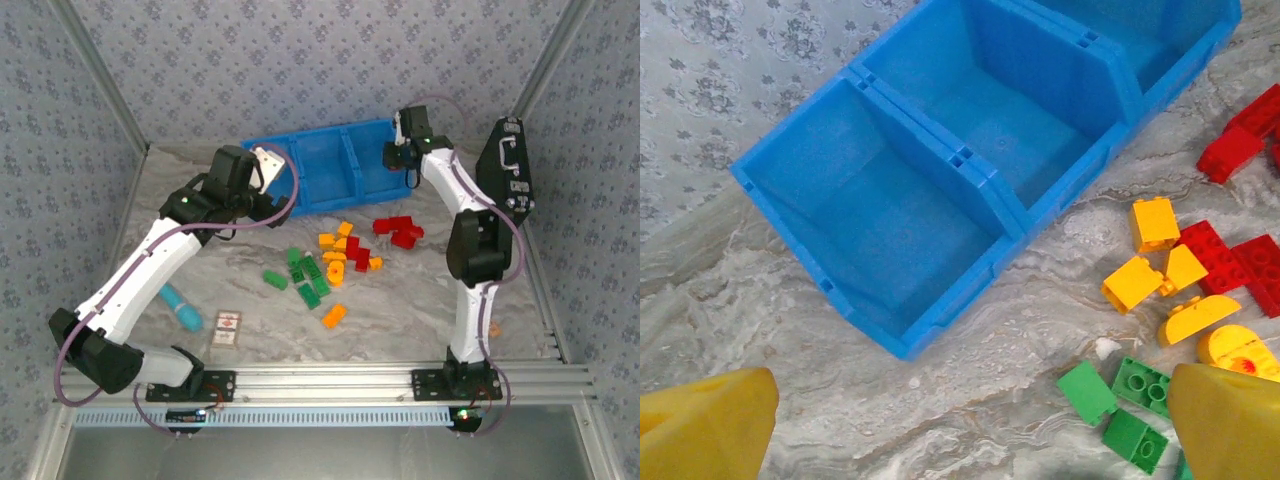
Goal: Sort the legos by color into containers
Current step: Place the lego in the container, then pick up the lego from the middle-right of the table.
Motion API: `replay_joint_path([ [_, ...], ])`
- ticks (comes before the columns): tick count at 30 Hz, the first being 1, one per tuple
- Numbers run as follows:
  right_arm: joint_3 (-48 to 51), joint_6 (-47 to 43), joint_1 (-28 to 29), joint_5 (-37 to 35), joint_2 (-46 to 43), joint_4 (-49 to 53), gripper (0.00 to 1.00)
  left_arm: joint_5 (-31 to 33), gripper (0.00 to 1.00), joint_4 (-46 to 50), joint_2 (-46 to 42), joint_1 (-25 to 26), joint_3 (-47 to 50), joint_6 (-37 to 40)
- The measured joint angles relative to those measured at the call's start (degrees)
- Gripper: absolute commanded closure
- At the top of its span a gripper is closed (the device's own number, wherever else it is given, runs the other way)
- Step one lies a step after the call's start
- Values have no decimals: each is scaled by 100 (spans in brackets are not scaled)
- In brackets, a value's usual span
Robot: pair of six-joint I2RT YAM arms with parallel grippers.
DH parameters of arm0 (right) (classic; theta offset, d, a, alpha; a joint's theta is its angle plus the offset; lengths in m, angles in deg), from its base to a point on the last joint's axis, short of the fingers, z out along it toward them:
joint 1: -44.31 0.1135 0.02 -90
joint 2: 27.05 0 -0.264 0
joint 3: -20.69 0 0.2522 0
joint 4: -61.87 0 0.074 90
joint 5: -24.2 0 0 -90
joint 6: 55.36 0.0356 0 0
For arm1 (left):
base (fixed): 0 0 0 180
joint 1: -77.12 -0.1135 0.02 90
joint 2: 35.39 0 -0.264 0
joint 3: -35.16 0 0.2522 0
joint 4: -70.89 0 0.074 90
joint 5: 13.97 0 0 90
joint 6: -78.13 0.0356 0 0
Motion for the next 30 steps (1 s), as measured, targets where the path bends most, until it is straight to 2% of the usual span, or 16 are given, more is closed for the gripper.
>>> replay_joint_path([
  [6, -1091, -83, 131, -103, 1128, 177, 72, 221, 0, 140, 249, 0, -293, 144],
  [11, -1443, -83, 181, -96, 1611, 389, 62, 282, 0, 205, 413, 0, -372, 208],
  [13, -1443, -98, 181, -94, 1622, 452, 57, 278, 0, 225, 461, 0, -400, 225],
  [16, -1416, -142, 184, -68, 1561, 452, 40, 275, 0, 234, 492, 0, -424, 227],
  [18, -1276, -210, 195, -13, 1403, 494, 34, 251, 0, 236, 490, 0, -431, 223],
  [22, -741, -319, 269, 0, 815, 612, 31, 107, 0, 240, 483, 0, -431, 208],
  [25, 197, -315, 361, -63, -79, 654, 31, -31, 0, 232, 387, 2, -365, 151],
  [27, 940, -238, 413, -149, -798, 634, 27, -101, 0, 214, 201, 2, -208, 107],
  [28, 1239, -175, 420, -181, -1093, 614, 19, -149, 0, 201, 116, 2, -129, 81],
  [29, 1661, -101, 417, -208, -1467, 553, 1, -186, 0, 192, -9, 4, -24, 52],
  [30, 2057, 20, 396, -234, -1818, 542, 0, -210, 0, 188, -120, 13, 70, 24],
])
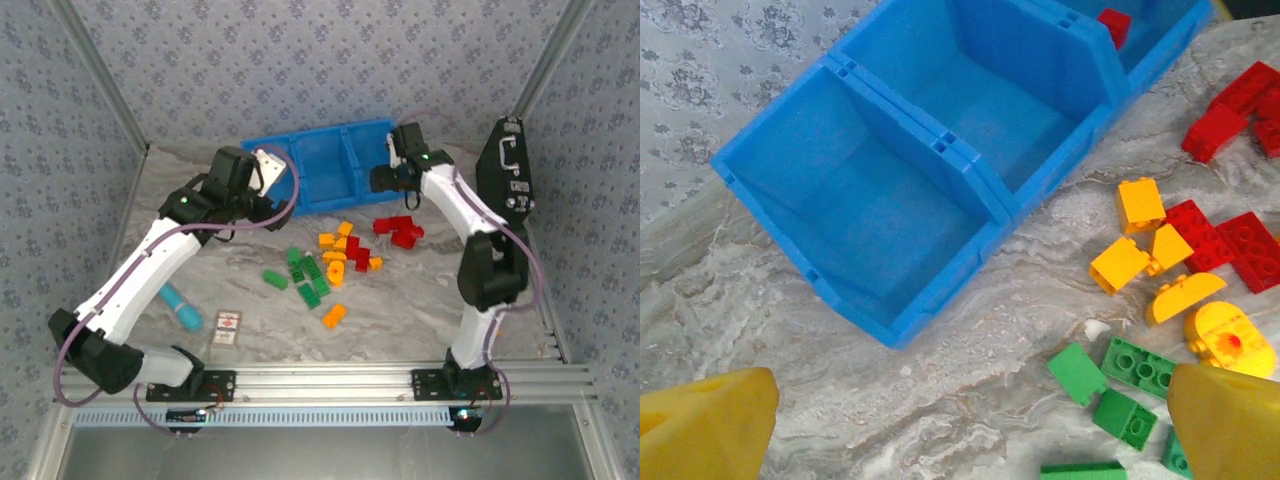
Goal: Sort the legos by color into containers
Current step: Pick up the lego from the middle-right of the table.
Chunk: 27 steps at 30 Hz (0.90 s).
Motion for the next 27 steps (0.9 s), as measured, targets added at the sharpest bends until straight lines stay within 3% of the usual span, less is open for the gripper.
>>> replay_joint_path([
  [5, 1493, 474, -293, -52, -925, -302, 0, -116, 0, -33, -345, 0, 223, -160],
  [11, 2662, 1038, -743, 57, -981, -791, 0, -157, 0, -24, -472, 11, 267, -356],
  [23, 2673, 1436, -968, 708, 70, -1703, 0, -142, 0, 63, -487, 153, 304, -673],
  [27, 2553, 1447, -966, 699, 168, -1797, 6, -114, 0, 173, -459, 181, 251, -713],
])
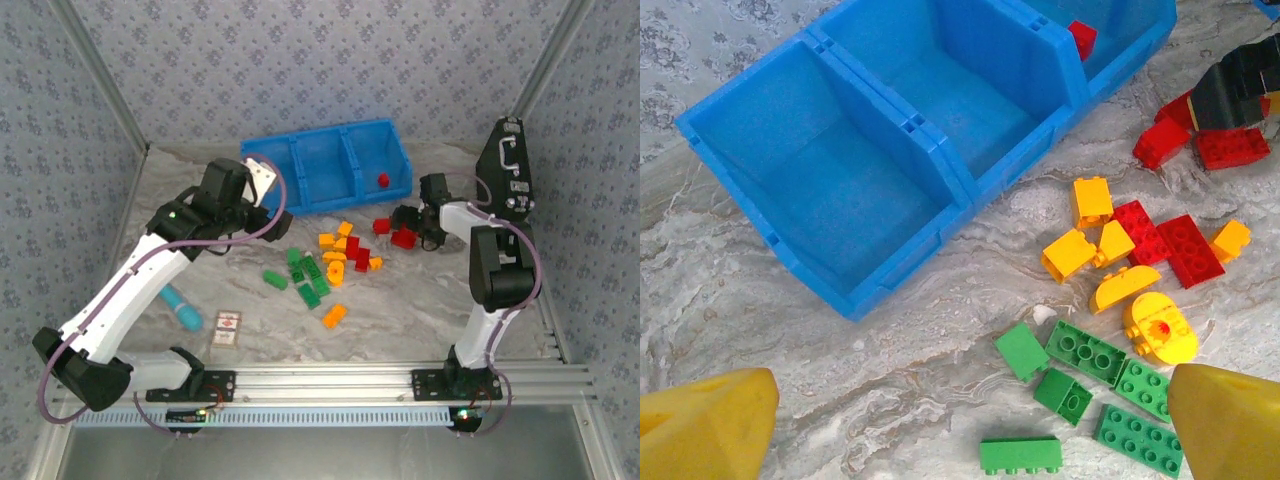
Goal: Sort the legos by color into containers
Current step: Pick up the lego from the middle-right of the table.
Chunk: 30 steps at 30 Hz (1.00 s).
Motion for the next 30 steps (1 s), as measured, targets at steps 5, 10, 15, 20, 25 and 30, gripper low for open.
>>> replay_joint_path([
  [5, -7, -22, 7, 26, 26, -61, 21, 2, 0, 13, 66, 9, -76, -4],
  [10, -7, -118, 7, -4, 31, -35, 39, 26, 0, 17, 153, 33, -101, -24],
  [15, -7, -205, 7, -26, 7, 9, 51, 44, 0, 13, 162, 44, -107, -26],
  [20, -7, -302, 7, -46, -267, 352, 57, 90, 0, 7, 162, 44, -107, -42],
  [25, -247, -396, 31, -92, -780, 785, 57, 151, 0, -39, 162, 44, -105, -26],
  [30, -1178, -514, 203, -160, -809, 1019, 57, 243, 0, -55, 160, 44, -105, 52],
])
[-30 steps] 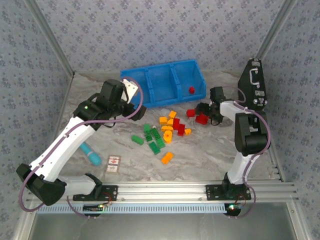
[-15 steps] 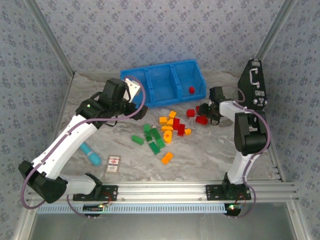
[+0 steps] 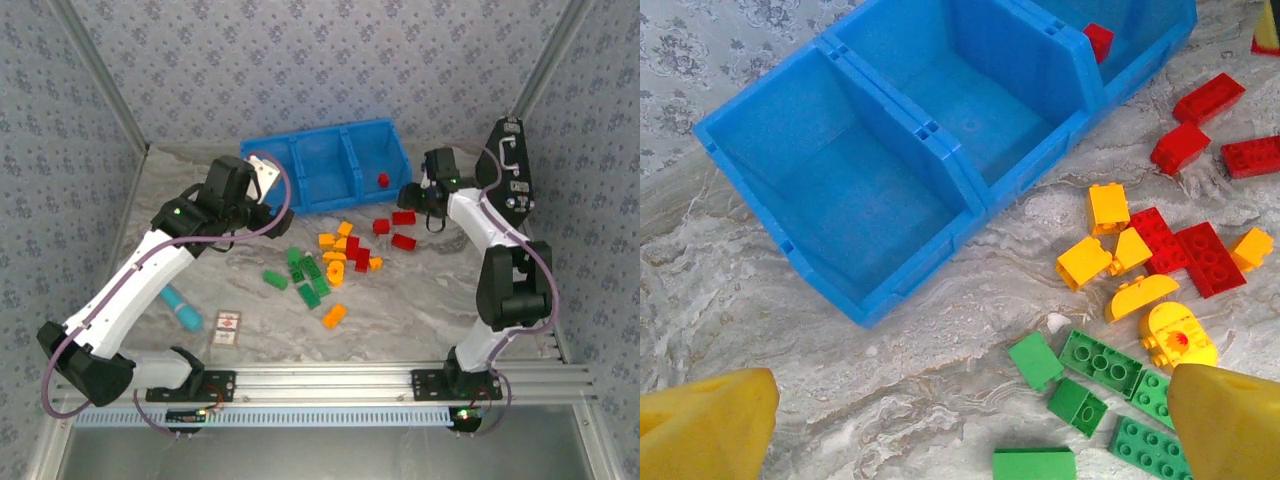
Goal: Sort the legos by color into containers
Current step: Pick up the lego from the middle-right of the table, then place the lego in the container.
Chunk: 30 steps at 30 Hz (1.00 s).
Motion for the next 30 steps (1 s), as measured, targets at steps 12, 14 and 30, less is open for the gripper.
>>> replay_joint_path([
  [12, -3901, -398, 365, -175, 2645, 557, 57, 282, 0, -236, 22, 0, 140, 525],
  [14, -4529, -435, 387, -210, 3187, 758, 57, 348, 0, -275, 94, 0, 138, 614],
  [30, -6111, -640, 485, -188, 4572, 1469, 28, 529, 0, -304, 796, 0, 140, 949],
])
